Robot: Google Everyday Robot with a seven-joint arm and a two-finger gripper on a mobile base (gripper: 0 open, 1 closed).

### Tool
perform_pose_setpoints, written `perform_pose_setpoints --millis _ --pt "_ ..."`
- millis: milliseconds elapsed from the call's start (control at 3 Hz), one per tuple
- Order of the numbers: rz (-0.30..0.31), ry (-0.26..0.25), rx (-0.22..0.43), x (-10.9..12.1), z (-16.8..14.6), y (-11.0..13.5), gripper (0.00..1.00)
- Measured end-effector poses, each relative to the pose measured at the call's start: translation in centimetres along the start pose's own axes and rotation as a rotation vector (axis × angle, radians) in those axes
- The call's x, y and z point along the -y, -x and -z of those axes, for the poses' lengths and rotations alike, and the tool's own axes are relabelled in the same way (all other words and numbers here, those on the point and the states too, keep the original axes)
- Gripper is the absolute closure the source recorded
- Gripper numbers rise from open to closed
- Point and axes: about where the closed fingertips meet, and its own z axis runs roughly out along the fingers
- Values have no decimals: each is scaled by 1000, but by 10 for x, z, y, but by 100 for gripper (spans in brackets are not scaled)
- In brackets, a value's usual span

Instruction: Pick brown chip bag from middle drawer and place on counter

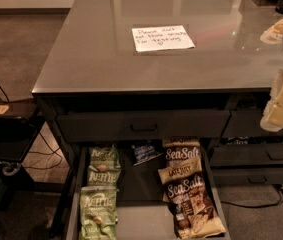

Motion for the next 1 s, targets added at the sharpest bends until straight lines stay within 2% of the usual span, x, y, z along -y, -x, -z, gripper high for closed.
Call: perform_pose_setpoints --millis 333,667,1000 --pt "0 0 0 0 0 0 0" --pt "-11 1 40 -4 -11 -3 0" --pt "-44 16 114 -22 -49 -8 0"
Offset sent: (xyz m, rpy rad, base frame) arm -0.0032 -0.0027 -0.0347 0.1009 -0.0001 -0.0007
